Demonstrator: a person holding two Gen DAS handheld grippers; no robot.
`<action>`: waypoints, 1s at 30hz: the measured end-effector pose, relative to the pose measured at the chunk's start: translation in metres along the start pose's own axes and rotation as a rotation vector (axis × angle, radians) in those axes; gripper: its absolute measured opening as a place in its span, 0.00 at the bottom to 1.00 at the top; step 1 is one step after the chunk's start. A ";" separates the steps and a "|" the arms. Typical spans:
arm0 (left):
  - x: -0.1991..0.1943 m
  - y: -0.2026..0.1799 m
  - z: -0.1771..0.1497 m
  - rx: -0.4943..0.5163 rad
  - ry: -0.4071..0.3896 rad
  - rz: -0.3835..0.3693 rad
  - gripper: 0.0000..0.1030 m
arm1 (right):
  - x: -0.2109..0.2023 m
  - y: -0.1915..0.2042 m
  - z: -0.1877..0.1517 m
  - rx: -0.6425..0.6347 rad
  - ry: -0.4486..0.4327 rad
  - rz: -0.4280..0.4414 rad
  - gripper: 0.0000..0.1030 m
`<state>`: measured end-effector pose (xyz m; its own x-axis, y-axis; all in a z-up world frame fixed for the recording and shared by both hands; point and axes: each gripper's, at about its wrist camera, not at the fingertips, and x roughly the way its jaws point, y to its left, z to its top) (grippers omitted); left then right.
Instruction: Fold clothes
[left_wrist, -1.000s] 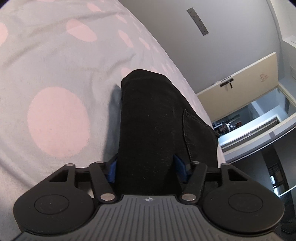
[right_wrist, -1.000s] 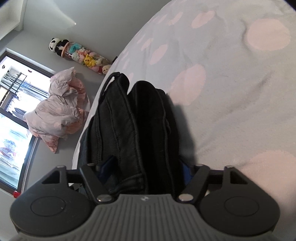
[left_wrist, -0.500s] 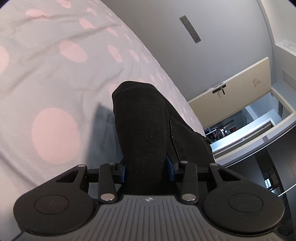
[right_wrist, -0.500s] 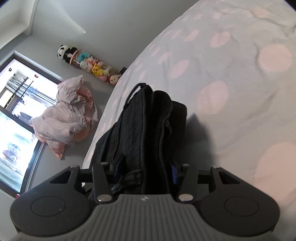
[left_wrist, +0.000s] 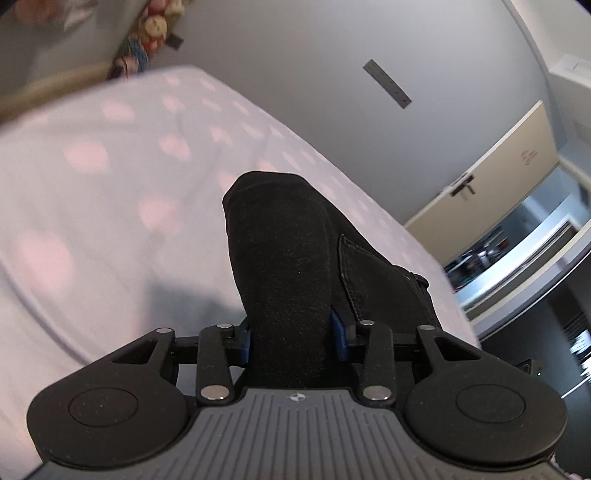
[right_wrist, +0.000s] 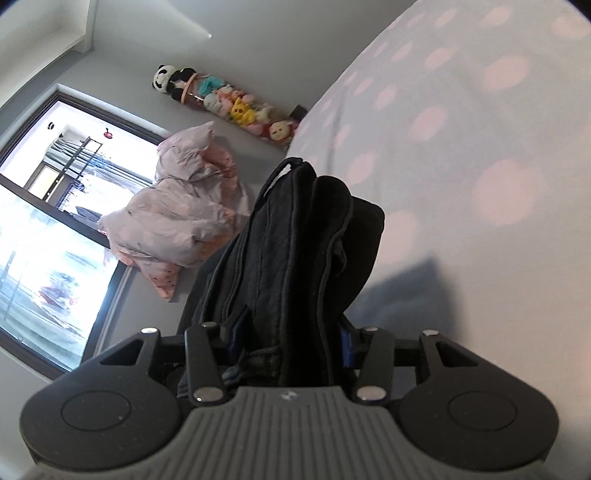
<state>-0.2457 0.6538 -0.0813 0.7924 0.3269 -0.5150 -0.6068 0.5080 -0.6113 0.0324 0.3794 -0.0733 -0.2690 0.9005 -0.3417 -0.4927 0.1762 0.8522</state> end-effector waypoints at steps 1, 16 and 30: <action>-0.002 0.007 0.013 0.010 -0.004 0.011 0.43 | 0.016 0.005 0.000 0.009 -0.001 0.011 0.49; 0.089 0.108 0.187 0.133 -0.041 0.059 0.43 | 0.243 0.026 0.083 -0.029 -0.110 0.054 0.49; 0.141 0.168 0.172 0.161 -0.030 0.252 0.60 | 0.312 0.000 0.079 -0.052 -0.124 -0.073 0.59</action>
<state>-0.2252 0.9230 -0.1535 0.6209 0.4811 -0.6188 -0.7690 0.5269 -0.3620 0.0137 0.6921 -0.1487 -0.1277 0.9289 -0.3477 -0.5504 0.2252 0.8039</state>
